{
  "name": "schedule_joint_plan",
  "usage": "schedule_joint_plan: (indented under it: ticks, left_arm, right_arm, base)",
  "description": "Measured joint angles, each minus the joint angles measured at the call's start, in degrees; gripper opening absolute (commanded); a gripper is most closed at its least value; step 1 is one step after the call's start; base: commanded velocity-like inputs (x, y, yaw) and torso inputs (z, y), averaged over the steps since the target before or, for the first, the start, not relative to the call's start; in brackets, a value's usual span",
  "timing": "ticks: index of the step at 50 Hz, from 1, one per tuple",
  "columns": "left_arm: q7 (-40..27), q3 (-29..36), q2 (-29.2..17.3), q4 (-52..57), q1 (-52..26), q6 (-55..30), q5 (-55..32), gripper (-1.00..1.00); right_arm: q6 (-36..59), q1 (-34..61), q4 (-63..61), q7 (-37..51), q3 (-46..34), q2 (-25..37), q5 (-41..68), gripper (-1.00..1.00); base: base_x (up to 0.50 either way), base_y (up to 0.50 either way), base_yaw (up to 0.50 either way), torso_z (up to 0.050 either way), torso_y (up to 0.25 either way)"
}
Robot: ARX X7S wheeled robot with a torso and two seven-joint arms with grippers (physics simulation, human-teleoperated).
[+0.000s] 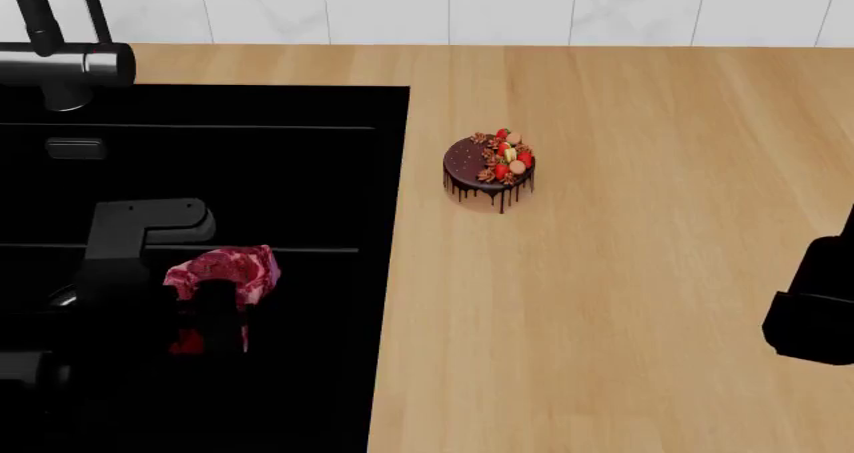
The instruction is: Pick the lobster from the counter and place it in the sink
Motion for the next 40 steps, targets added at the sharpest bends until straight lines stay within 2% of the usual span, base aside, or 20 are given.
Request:
schedule_joint_plan:
  ticks: [5,6,16,36,40]
  left_arm:
    - [0.65,-3.23,0.37,-0.14,0.06,0.11,3.64,-1.0]
    - [0.91,-3.65,0.44,-0.2,0.09,0.22,4.39,1.0]
    - [1.82,-7.45,0.9,-0.66,0.06,0.59,8.15,1.0]
    - [4.04,-10.76,1.15,-1.2,-0.88,2.11,12.13,1.0]
    - [4.55,-11.09,1.16,2.23,-0.59,0.9,12.35,1.0]
  right_arm:
    - [-0.14,-0.21,-0.07,0.04,0.13,0.06,0.14,1.0]
    - [-0.17,-0.25,-0.09,0.05,0.15,0.07,0.18,1.0]
    - [-0.5,-0.57,-0.17,0.05,0.24,0.15,0.28,1.0]
    - [-1.2,-0.77,-0.01,-0.24,-0.22,0.22,-0.17,1.0]
    - [-1.34,-0.78,0.05,-0.33,-0.33,0.23,-0.27,1.0]
  base:
    - [0.0,0.0,0.0,0.0,0.0]
    - [0.0,0.0,0.0,0.0,0.0]
    - [0.0,0.0,0.0,0.0,0.0]
    - [0.0,0.0,0.0,0.0,0.0]
    - [0.0,0.0,0.0,0.0,0.0]
